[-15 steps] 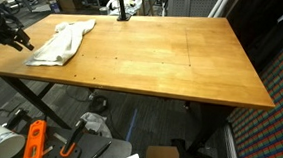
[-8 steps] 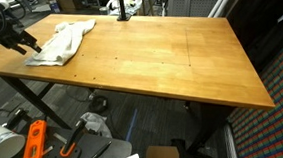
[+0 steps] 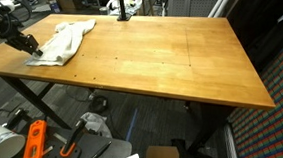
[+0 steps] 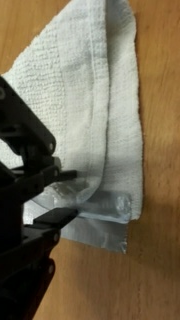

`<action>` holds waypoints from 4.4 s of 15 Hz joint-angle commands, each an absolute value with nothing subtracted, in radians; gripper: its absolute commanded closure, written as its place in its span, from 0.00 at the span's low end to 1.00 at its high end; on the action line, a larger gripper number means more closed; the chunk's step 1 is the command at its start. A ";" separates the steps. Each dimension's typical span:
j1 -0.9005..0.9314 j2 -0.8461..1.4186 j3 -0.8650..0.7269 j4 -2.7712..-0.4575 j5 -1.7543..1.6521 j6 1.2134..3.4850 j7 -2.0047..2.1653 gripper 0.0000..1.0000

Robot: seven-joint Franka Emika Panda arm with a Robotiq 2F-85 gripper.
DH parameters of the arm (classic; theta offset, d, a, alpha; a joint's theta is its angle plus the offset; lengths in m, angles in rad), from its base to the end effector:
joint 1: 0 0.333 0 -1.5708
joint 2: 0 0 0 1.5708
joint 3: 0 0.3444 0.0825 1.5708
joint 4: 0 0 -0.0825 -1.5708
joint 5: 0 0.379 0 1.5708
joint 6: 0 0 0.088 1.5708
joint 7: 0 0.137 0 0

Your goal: Fold the cloth

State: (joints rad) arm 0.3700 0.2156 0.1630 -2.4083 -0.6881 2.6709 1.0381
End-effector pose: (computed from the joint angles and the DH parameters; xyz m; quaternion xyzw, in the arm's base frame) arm 0.4288 0.2670 0.2305 0.9879 0.0492 0.1219 0.0819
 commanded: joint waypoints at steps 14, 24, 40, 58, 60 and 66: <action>0.374 0.187 0.194 -2.407 -0.470 2.642 0.863 0.97; 0.391 0.143 0.183 -2.415 -0.497 2.691 0.922 0.96; 0.358 0.137 0.149 -2.453 -0.533 2.663 0.822 0.11; 0.262 0.088 0.130 -2.476 -0.333 2.661 0.459 0.00; 0.259 0.048 0.142 -2.497 -0.270 2.667 0.412 0.00; 0.241 0.018 0.142 -2.496 -0.255 2.634 0.377 0.00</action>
